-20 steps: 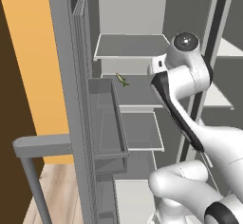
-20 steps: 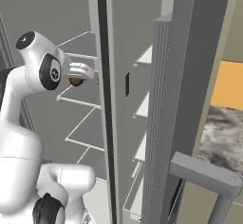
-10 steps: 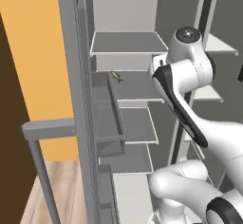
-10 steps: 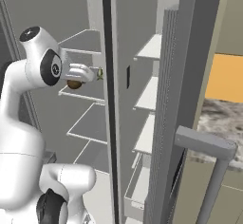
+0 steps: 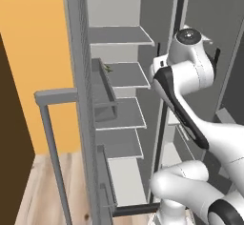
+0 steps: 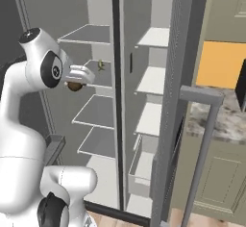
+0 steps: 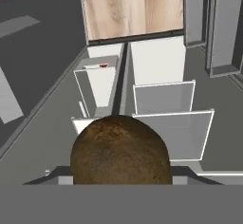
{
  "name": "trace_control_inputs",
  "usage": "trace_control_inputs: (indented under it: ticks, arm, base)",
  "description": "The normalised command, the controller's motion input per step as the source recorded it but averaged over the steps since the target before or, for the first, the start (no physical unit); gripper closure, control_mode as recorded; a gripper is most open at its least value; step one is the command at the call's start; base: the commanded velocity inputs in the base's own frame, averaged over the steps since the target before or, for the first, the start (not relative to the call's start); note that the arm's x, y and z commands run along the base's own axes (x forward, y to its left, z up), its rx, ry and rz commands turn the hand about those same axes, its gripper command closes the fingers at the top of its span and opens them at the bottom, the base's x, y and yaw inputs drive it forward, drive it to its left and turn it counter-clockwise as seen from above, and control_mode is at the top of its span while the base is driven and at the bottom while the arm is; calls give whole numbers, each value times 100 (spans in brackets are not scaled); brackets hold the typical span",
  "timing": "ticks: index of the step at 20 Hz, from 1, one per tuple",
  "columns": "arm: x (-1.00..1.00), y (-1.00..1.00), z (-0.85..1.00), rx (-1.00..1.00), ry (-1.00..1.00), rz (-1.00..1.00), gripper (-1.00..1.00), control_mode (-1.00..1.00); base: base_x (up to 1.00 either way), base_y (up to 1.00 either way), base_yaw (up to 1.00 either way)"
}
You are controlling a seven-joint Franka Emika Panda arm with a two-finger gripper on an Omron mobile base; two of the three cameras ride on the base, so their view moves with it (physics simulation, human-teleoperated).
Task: Take the bell pepper and kiwi from the fridge shelf and place them in the freezer drawer to begin freezing them.
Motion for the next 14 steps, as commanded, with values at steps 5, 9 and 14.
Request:
trace_control_inputs:
  ticks: [5, 9, 14]
  arm:
    - [0, 0, 0, 0, 0, 0, 100, 100]
    - [0, 0, 0, 0, 0, 0, 100, 100]
    - [0, 0, 0, 0, 0, 0, 100, 100]
  base:
    - [-54, 0, -16]
    - [-8, 0, -18]
    - [0, -4, -17]
